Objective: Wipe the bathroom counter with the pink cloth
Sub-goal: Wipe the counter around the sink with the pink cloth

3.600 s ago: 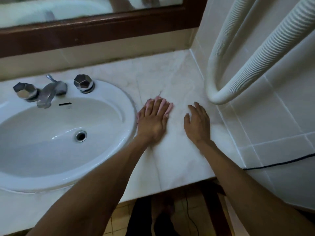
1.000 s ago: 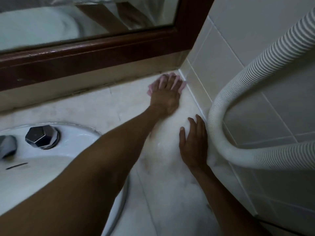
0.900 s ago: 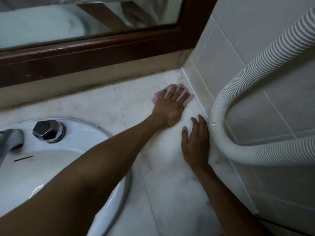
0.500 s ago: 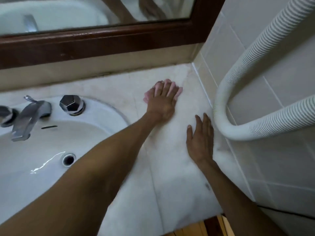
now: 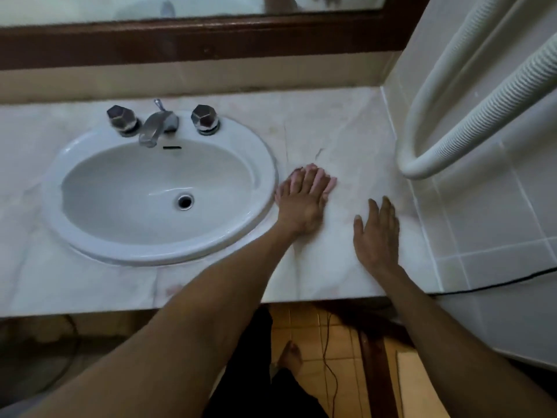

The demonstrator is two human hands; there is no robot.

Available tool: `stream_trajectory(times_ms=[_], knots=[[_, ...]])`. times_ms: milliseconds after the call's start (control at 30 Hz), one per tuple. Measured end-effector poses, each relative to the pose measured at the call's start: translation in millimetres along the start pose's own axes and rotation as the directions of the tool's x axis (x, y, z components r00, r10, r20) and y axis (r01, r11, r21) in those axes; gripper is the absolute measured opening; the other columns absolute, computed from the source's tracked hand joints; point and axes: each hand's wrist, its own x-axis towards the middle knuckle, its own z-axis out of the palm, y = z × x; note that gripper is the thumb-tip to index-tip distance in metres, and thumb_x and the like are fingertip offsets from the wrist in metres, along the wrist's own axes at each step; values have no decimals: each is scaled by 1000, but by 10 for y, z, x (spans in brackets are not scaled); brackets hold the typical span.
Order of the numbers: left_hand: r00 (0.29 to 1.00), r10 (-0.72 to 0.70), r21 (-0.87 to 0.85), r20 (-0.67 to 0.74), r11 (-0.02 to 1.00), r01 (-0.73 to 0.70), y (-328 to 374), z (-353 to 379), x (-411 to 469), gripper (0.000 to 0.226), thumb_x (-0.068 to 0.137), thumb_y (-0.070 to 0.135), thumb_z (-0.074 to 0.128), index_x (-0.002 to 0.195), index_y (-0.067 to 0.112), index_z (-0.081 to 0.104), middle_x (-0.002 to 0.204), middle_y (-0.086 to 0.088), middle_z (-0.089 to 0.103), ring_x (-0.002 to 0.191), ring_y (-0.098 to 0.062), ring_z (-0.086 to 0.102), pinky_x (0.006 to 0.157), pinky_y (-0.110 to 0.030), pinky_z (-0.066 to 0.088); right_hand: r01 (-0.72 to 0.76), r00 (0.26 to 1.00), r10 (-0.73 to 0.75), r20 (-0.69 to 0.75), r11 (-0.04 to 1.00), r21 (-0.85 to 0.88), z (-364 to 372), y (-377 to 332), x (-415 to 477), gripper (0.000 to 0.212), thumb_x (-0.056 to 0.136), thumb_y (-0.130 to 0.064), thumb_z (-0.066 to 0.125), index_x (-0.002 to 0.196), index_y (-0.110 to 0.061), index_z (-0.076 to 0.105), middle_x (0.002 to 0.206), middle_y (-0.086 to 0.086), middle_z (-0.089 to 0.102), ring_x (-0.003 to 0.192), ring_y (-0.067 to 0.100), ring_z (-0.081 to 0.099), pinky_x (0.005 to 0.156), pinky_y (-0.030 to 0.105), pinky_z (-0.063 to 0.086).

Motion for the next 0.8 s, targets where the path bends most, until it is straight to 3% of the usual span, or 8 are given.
stream_trajectory(times_ms=[67, 267, 433, 600, 700, 800], knots=[[999, -31, -8, -40, 1000, 30, 144, 178, -308, 64, 105, 56, 6, 165, 37, 15, 176, 3, 5, 162, -29, 2, 125, -59, 10, 12, 1000, -13, 11, 1000, 6, 12, 0, -86, 54, 103, -32, 41, 150, -7, 34, 162, 22, 22, 149, 38, 21, 121, 50, 20], [969, 234, 116, -77, 968, -225, -359, 271, -1388, 54, 112, 42, 24, 165, 37, 14, 175, 1, 4, 162, -23, -5, 129, -49, 7, 51, 998, -52, 37, 999, 18, 58, -105, -233, 54, 103, -31, 42, 149, -4, 33, 161, 25, 19, 150, 40, 16, 122, 56, 14], [982, 189, 125, 25, 974, -191, -1106, 8, -1953, 54, 114, 43, 21, 165, 40, 8, 175, 4, -5, 162, -21, -8, 130, -47, 4, 213, 968, -226, 113, 970, 119, 108, -542, -268, 51, 104, -29, 40, 148, -5, 36, 163, 21, 18, 152, 34, 14, 124, 53, 10], [997, 81, 119, 5, 990, -81, -1626, -128, -2703, 53, 114, 37, 21, 165, 39, 5, 175, 6, -9, 161, -15, -13, 131, -44, -6, 442, 879, -476, 29, 836, 326, 129, -1355, -421, 46, 102, -22, 47, 145, -6, 43, 160, 16, 30, 149, 30, 26, 123, 43, 22], [1000, -6, 116, -29, 993, 10, -2059, -189, -3060, 53, 113, 39, 14, 166, 35, 9, 175, 5, -2, 162, -18, -7, 132, -50, 1, 597, 766, -643, 8, 715, 364, 199, -1829, -577, 41, 101, -19, 49, 140, -8, 49, 155, 13, 39, 145, 28, 34, 121, 40, 27], [959, -251, 64, -133, 963, 261, -2462, -198, -3340, 54, 112, 43, 11, 165, 37, 11, 175, 3, 3, 163, -21, -2, 130, -55, 9, 689, 641, -760, 108, 632, 354, 339, -2196, -739, 42, 102, -24, 48, 139, -6, 49, 147, 13, 48, 138, 30, 42, 119, 45, 29]])
